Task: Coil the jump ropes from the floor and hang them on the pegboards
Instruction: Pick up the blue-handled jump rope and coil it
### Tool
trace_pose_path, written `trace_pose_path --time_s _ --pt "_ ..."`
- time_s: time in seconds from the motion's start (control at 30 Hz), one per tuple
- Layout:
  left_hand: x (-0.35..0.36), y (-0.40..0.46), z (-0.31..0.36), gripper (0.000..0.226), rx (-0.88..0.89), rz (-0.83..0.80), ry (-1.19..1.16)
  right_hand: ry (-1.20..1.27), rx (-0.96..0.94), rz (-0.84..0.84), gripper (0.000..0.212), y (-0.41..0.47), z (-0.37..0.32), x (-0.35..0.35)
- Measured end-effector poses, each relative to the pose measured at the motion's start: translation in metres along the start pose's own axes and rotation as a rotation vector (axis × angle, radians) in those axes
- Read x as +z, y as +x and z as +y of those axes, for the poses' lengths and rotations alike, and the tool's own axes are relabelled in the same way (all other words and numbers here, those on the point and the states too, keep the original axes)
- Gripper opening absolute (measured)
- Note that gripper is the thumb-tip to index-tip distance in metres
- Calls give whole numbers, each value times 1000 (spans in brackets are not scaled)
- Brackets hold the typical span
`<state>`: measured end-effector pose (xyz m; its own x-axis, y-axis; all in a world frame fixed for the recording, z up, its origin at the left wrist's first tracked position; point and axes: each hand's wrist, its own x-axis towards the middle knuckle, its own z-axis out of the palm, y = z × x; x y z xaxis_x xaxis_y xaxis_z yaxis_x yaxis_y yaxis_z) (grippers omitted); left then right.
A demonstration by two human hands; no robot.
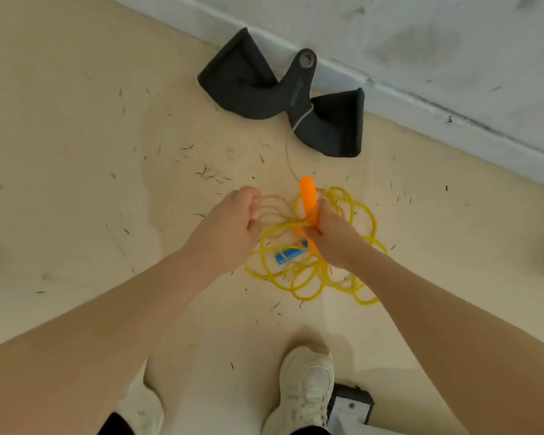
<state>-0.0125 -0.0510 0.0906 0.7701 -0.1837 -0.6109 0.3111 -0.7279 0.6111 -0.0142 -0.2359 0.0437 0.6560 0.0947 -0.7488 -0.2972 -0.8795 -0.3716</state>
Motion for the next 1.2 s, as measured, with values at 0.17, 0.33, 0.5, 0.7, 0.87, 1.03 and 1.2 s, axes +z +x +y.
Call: trace_pose_path --time_s 0.17,0.33,0.5,0.7,0.87,1.03,1.2 --pt "-66 -32 65 69 59 -14 -144 550 -47 -187 19 -62 -83 -94" --pt "-143 -82 129 58 -85 -95 -819 697 1 -412 34 -125 -162 -172" --pt "-211 -143 155 55 24 -117 -687 604 -55 -587 39 -202 -227 -236" --pt "-290 -216 194 11 147 -88 -202 330 -45 -678 45 -291 -288 -299" --pt "-319 -264 214 20 -37 -292 -179 36 18 -631 33 -347 -320 -308" --pt "-309 -265 209 27 -273 -157 -615 -160 93 -605 20 -364 -302 -302" --pt "-272 -251 211 30 -125 90 -604 -324 176 -318 15 -349 -243 -285"
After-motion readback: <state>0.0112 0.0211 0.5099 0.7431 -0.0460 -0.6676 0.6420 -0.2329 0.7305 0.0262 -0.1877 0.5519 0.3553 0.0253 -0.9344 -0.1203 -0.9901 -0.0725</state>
